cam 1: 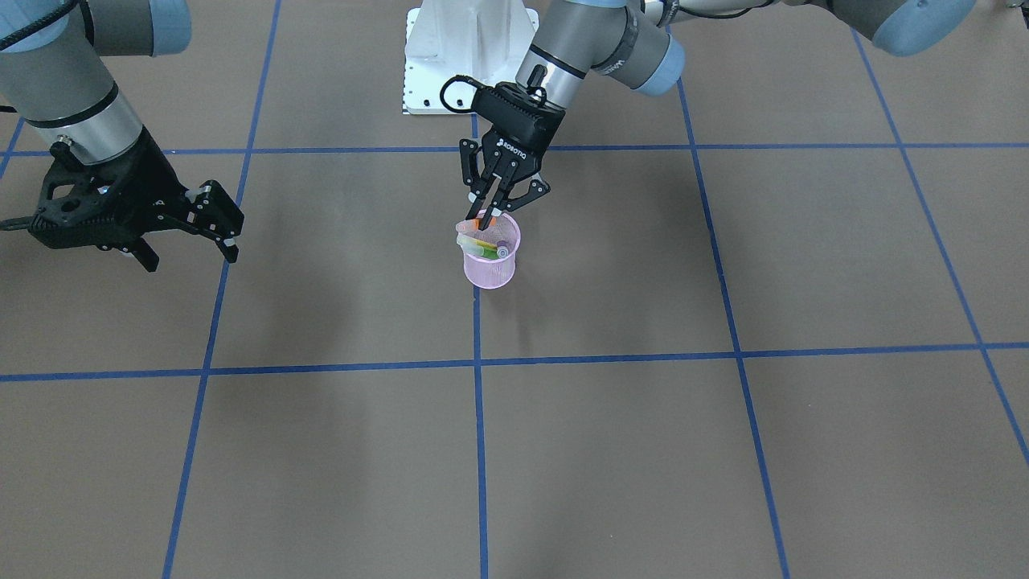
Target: Collect pens into pen holder
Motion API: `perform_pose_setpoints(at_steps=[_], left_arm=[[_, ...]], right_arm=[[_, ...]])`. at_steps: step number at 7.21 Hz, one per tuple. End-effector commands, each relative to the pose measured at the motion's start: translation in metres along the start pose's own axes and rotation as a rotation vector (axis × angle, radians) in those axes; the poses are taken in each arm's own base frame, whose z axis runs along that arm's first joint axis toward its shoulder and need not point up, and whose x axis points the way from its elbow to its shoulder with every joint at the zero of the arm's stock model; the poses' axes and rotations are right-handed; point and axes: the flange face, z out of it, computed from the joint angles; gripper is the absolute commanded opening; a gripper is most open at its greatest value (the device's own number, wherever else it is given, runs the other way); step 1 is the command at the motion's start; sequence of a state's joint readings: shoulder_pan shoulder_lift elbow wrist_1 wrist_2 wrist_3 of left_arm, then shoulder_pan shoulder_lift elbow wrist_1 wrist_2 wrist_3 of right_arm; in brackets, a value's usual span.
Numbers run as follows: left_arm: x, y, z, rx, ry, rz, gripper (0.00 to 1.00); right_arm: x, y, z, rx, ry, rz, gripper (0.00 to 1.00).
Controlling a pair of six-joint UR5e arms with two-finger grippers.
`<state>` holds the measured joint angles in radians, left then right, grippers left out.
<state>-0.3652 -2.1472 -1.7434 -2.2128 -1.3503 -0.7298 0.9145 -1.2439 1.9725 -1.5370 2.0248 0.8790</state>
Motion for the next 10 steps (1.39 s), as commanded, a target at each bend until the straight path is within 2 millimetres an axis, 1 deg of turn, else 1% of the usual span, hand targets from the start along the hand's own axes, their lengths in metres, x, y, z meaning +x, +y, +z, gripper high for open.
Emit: perform_pose_setpoints(at_steps=[1, 2, 3, 4, 5, 6, 7, 8, 9, 10], left_arm=[[0.001, -0.001, 0.001, 0.007, 0.008, -0.006, 0.74], [0.000, -0.005, -0.007, 0.038, 0.044, -0.024, 0.91], [-0.014, 0.001, -0.018, 0.049, 0.046, -0.038, 0.92], [-0.042, 0.006, -0.036, 0.051, 0.023, -0.064, 0.92], [-0.078, 0.008, -0.052, 0.027, 0.015, -0.128, 0.92], [-0.142, 0.004, -0.063, -0.064, 0.020, -0.177, 0.92], [-0.210, 0.001, -0.083, -0.155, 0.017, -0.212, 0.92], [-0.270, -0.003, -0.105, -0.214, -0.003, -0.257, 0.92], [-0.323, -0.001, -0.116, -0.249, -0.061, -0.303, 0.91], [-0.380, -0.003, -0.129, -0.293, -0.127, -0.284, 0.91]], right_arm=[[0.001, 0.000, 0.001, -0.002, 0.002, 0.001, 0.99], [0.002, 0.000, 0.000, -0.001, 0.002, 0.003, 0.99], [0.005, -0.001, -0.001, 0.002, 0.004, 0.005, 0.99], [0.013, -0.004, -0.002, 0.005, 0.012, 0.017, 0.99], [0.030, -0.007, -0.001, 0.001, 0.030, 0.007, 0.99], [0.068, -0.008, -0.002, -0.017, 0.055, -0.041, 0.99], [0.108, -0.013, -0.004, -0.037, 0.073, -0.059, 0.99], [0.146, -0.019, -0.007, -0.051, 0.083, -0.067, 0.99], [0.202, -0.027, -0.011, -0.085, 0.078, -0.077, 0.99], [0.269, -0.027, -0.017, -0.113, 0.070, -0.108, 0.99]])
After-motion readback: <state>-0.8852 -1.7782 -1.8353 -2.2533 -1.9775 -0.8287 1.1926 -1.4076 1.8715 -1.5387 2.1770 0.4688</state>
